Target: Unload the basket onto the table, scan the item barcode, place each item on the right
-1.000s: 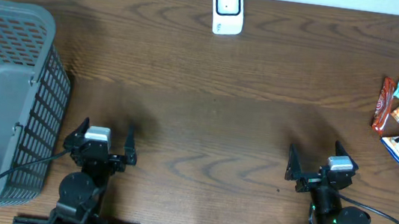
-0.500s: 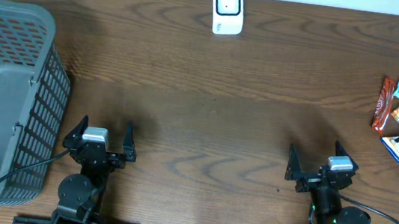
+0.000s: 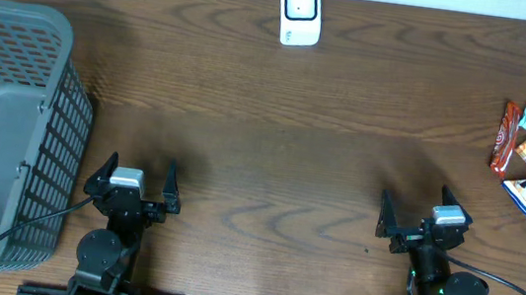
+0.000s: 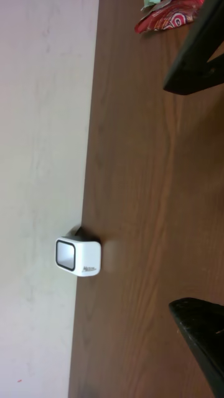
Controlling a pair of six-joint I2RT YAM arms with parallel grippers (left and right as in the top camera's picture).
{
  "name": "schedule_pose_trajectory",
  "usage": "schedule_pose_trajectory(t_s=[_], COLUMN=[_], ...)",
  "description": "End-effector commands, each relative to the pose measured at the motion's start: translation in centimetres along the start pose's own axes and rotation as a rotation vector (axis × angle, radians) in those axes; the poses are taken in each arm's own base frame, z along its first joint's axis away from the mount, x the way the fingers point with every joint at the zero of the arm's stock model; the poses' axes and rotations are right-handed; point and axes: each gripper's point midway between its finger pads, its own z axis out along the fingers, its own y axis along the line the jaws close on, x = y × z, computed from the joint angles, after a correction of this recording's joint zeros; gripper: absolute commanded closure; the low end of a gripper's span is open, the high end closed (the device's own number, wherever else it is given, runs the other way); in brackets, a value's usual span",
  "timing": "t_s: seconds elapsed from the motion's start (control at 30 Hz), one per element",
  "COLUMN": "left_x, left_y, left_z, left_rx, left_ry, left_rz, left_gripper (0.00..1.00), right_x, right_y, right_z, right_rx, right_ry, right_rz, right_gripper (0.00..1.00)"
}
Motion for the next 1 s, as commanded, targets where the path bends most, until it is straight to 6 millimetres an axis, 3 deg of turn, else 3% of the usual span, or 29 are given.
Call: schedule_pose_trajectory(t_s=[0.0,0.97], left_x=[1.7,1.6], left_y=[0.3,1.7], left_z=[0.1,0.1], left_rx=[-0.011,-0.071], left_ry=[0.049,0.048], left_rz=[-0.003,-0.010], left_gripper=[0.01,0.00], right_x=[0.1,0.1], right_y=[-0.4,-0.4], right_z=[0.0,0.0], right_rx=[0.016,0.016], right_ry=[0.003,0.003], right_rz=[-0.003,-0.003], right_gripper=[0.01,0.01])
